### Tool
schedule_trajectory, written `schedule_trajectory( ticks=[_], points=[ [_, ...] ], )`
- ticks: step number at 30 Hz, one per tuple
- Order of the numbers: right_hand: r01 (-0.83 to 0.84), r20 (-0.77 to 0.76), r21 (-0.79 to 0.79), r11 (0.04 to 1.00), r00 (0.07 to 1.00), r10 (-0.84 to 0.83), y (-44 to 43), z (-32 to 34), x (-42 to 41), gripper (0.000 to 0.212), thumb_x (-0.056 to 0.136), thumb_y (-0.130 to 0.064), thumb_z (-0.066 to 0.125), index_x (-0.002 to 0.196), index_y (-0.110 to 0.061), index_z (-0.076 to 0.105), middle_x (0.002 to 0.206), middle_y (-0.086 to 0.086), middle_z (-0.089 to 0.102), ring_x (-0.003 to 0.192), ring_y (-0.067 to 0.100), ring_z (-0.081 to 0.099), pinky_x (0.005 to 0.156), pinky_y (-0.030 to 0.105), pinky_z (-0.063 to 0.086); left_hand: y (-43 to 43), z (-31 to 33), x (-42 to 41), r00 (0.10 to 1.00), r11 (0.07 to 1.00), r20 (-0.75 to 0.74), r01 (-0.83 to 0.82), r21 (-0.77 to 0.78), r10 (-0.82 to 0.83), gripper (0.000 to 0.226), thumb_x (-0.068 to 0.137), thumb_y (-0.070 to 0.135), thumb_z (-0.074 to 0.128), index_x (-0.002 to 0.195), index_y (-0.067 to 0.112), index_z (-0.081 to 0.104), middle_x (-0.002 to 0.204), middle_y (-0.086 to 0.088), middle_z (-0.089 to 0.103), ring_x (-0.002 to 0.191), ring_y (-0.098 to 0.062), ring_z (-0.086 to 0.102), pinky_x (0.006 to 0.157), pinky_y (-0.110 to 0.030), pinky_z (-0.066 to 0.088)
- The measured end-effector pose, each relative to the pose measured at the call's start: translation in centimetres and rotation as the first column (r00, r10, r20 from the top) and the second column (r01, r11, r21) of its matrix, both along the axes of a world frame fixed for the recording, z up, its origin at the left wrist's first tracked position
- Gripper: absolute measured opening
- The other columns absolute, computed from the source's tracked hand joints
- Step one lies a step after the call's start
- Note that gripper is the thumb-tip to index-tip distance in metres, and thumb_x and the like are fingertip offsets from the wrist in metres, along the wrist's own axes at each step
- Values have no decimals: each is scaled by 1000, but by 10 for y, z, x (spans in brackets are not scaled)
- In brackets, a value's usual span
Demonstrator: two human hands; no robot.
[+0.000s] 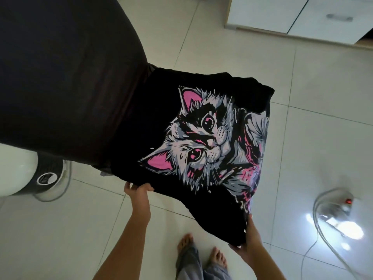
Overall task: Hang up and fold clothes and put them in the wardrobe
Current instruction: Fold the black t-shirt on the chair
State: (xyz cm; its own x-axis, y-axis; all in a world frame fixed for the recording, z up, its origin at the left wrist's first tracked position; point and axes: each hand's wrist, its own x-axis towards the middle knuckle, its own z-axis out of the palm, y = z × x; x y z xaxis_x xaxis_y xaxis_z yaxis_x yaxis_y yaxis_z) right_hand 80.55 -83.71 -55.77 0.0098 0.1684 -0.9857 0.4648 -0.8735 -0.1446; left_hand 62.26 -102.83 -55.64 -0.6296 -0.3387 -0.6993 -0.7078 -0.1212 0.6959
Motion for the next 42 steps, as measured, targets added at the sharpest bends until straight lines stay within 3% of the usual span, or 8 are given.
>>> schedule_trajectory(
  ticks=[5,13,21,22,24,26,30,42],
  points=[
    [108,-27,-157,982,993,-113,-10,-13,8,67,81,-73,40,106,-13,57,99,10,63,92,27,56,84,42,41,-2,-16,-1,999,998,35,-40,42,38,72,74,-13,44,138,18,29,116,-2,50,103,-15,44,102,-36,26],
    [340,-140,88,936,935,-326,-10,-19,16,15,98,-15,43,105,-11,56,87,4,59,76,13,54,64,23,44,-17,-22,-15,996,999,-87,-6,45,10,68,71,-15,44,131,15,32,104,1,51,89,-8,48,82,-23,35],
    [449,-269,-99,888,847,-458,-11,-14,16,17,97,-16,45,89,-5,54,53,4,62,46,11,57,42,17,48,-31,-11,2,969,968,-21,243,-61,-245,50,80,10,65,125,7,42,117,-5,56,108,-18,53,96,-30,39],
    [448,-298,-120,886,835,-462,-11,-12,15,11,91,-14,57,91,-3,56,55,4,64,46,10,60,45,17,51,-34,-11,6,960,959,0,280,-39,-280,50,80,16,67,125,9,48,119,-6,60,110,-20,56,101,-33,41],
    [492,-365,-105,864,789,-494,-10,-12,19,62,42,-7,93,93,0,59,64,7,70,54,13,67,51,19,55,-36,-8,16,946,946,48,323,-13,-322,41,85,21,66,124,10,56,115,-7,63,110,-22,58,104,-35,41],
    [565,-385,-175,806,715,-584,-8,-12,24,95,5,-3,94,93,1,60,68,10,71,58,16,70,49,21,55,-38,-5,26,932,930,82,359,-72,-354,39,89,27,62,122,7,58,109,-7,63,108,-24,58,99,-32,42],
    [500,-201,-270,823,807,-555,-17,10,28,23,72,-21,74,81,-8,56,53,2,60,38,12,55,35,18,40,-41,6,41,954,947,81,297,-124,-288,36,93,36,55,115,8,58,104,-7,60,101,-23,56,89,-31,43],
    [742,-422,125,658,640,-642,7,47,4,22,100,-25,38,84,-14,49,72,-1,52,47,9,45,46,22,40,-32,60,5,976,956,-212,14,294,51,33,96,36,45,118,18,63,106,-1,67,97,-17,66,81,-28,55]
  ],
)
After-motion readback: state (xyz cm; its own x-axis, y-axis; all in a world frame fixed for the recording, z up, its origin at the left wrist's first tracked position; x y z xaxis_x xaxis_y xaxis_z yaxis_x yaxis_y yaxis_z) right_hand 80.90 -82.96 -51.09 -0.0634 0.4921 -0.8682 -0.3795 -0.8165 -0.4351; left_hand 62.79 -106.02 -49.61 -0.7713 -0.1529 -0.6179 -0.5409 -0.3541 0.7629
